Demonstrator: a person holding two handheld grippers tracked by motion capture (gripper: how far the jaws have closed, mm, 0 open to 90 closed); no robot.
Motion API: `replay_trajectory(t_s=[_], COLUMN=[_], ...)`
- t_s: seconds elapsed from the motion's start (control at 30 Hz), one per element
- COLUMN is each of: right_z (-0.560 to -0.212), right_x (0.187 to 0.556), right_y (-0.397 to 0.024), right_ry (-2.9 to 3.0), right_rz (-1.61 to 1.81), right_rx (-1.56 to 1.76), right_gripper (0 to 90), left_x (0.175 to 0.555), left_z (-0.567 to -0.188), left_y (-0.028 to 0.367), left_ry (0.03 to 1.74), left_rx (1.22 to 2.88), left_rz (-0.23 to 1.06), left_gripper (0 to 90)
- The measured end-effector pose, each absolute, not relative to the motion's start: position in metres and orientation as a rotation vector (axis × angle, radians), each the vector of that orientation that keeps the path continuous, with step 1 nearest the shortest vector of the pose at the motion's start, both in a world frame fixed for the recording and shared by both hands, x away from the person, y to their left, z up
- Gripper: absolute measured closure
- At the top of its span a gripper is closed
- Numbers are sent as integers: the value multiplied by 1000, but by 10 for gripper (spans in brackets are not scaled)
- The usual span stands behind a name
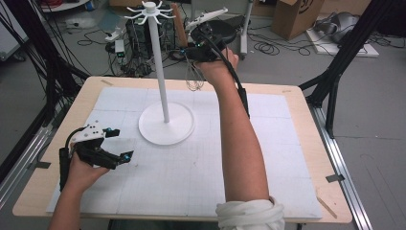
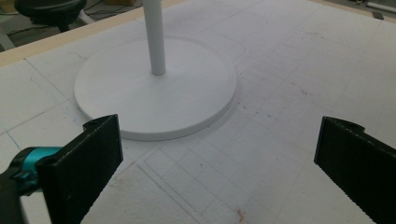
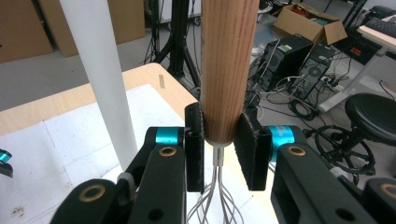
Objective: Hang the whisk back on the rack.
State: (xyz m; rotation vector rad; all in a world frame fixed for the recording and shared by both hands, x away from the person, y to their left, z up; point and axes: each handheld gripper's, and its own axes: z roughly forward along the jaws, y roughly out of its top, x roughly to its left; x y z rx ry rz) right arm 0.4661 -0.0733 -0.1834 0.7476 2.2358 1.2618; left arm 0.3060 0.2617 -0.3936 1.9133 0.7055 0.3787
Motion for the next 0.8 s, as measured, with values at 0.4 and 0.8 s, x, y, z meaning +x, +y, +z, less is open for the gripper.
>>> replay_trajectory(t_s=[0.4,0.8], right_z=[-184,-183], right_x=[462,459], right_y=[-75,-76], right_ry=[2243,2221], right_rz=[1271,1260], right_rx=[709,688], right_gripper=[745,745], left_x=[306,306], left_z=[-394,-394], left_y=[261,261], left_ry=[709,713], left_rx=[1915,1913], left_rz=[382,381], left_gripper=[16,16])
